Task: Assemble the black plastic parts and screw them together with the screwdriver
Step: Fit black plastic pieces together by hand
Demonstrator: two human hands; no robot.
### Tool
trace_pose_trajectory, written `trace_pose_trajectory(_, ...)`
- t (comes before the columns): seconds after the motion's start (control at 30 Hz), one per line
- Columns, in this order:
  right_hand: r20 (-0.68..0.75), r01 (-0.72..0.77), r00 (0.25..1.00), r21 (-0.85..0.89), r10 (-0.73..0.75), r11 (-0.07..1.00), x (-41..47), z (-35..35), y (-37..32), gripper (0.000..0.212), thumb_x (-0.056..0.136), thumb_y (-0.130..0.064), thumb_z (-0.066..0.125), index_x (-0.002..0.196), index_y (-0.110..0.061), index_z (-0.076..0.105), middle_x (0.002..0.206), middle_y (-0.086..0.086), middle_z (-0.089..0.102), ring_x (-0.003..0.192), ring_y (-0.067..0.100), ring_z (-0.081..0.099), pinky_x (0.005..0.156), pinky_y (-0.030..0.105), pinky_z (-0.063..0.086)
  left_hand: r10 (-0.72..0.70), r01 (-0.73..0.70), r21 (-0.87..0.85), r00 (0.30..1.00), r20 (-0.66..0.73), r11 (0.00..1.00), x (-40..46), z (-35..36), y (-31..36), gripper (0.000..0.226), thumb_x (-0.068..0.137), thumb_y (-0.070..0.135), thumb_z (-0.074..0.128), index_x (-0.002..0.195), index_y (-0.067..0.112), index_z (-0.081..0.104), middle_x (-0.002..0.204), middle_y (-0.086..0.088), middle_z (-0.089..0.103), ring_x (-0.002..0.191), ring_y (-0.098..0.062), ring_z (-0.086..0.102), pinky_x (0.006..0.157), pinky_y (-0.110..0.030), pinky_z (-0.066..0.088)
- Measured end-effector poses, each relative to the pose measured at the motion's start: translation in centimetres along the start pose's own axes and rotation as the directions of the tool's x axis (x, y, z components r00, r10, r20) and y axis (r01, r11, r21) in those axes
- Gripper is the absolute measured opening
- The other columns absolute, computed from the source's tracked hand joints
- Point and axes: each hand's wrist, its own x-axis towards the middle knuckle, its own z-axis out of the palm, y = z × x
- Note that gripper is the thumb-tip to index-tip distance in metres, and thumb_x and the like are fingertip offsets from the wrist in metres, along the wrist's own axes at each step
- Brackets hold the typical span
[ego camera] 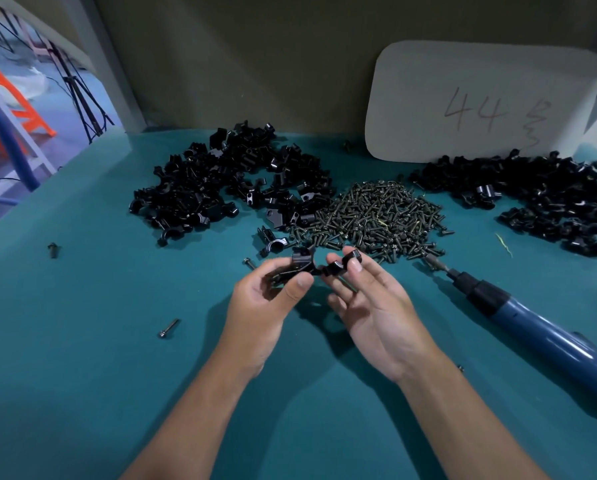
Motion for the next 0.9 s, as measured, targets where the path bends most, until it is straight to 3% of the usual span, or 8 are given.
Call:
trace_pose_trajectory(0.07, 0.003, -0.002, 1.000, 0.006, 0.002, 1.000, -0.1, 0.2, 0.1, 0.032, 0.085, -0.020, 0.068, 0.116, -0.016, 0.061, 0.113, 0.006, 0.075, 0.094, 0.018, 0.073, 0.068, 0.025, 0.057, -0.017, 0.017, -0.011, 1.000, -0.003, 1.000, 0.1, -0.1, -0.2, 0.035, 0.082, 0.032, 0.077, 0.113, 0.017, 0.071, 0.092, 0.013, 0.075, 0.080, 0.003, 0.065, 0.073, -0.010, 0.049)
trace_pose_trajectory(0.23, 0.042, -0.009, 0.999, -0.052, 0.011, 0.999, -0.2, 0.2, 0.3, 0.038, 0.087, -0.023, 0.067, 0.125, -0.016, 0.061, 0.117, 0.009, 0.073, 0.101, 0.024, 0.068, 0.070, 0.026, 0.055, -0.061, 0.060, -0.048, 0.998, -0.027, 0.997, 0.2, -0.3, -0.4, 0.056, 0.081, 0.036, 0.078, 0.132, 0.027, 0.057, 0.089, -0.005, 0.074, 0.080, -0.014, 0.068, 0.065, -0.022, 0.051)
trace_pose_trajectory(0.4, 0.098, 0.013, 0.995, -0.096, -0.003, 0.995, -0.3, -0.1, 0.2, 0.042, 0.091, -0.026, 0.069, 0.133, -0.026, 0.066, 0.124, 0.003, 0.069, 0.105, 0.020, 0.066, 0.074, 0.025, 0.054, -0.107, 0.109, -0.088, 0.994, 0.029, 0.990, 0.2, -0.8, 0.1, 0.053, 0.087, 0.057, 0.057, 0.122, 0.017, 0.059, 0.106, -0.006, 0.076, 0.075, -0.005, 0.059, 0.065, -0.026, 0.037)
trace_pose_trajectory(0.5, 0.119, 0.018, 0.993, -0.099, -0.006, 0.995, -0.4, 0.0, 0.2, 0.042, 0.092, -0.026, 0.068, 0.134, -0.028, 0.065, 0.120, -0.001, 0.068, 0.102, 0.017, 0.066, 0.076, 0.024, 0.054, -0.167, 0.198, -0.272, 0.977, 0.133, 0.942, 0.5, -1.1, 0.4, 0.058, 0.090, 0.039, 0.061, 0.143, 0.019, 0.051, 0.120, -0.008, 0.072, 0.084, -0.005, 0.062, 0.061, -0.018, 0.041)
trace_pose_trajectory(0.63, 0.121, 0.024, 0.993, -0.112, -0.010, 0.993, -0.4, 0.0, 0.1, 0.041, 0.095, -0.024, 0.063, 0.136, -0.030, 0.064, 0.121, 0.001, 0.070, 0.099, 0.015, 0.065, 0.079, 0.025, 0.053, -0.155, 0.233, -0.358, 0.960, 0.233, 0.904, 0.5, -1.1, 0.3, 0.052, 0.088, 0.014, 0.066, 0.139, 0.021, 0.060, 0.140, -0.010, 0.062, 0.088, -0.008, 0.059, 0.068, -0.019, 0.046)
trace_pose_trajectory(0.9, 0.130, 0.005, 0.992, -0.052, 0.002, 0.999, -0.5, 0.0, -0.1, 0.042, 0.095, -0.022, 0.064, 0.137, -0.025, 0.063, 0.126, 0.008, 0.068, 0.098, 0.018, 0.064, 0.075, 0.025, 0.054, -0.174, 0.297, -0.422, 0.936, 0.307, 0.856, 0.6, -1.2, 0.3, 0.038, 0.100, 0.021, 0.052, 0.135, 0.005, 0.058, 0.132, -0.015, 0.066, 0.110, -0.025, 0.065, 0.082, -0.031, 0.054)
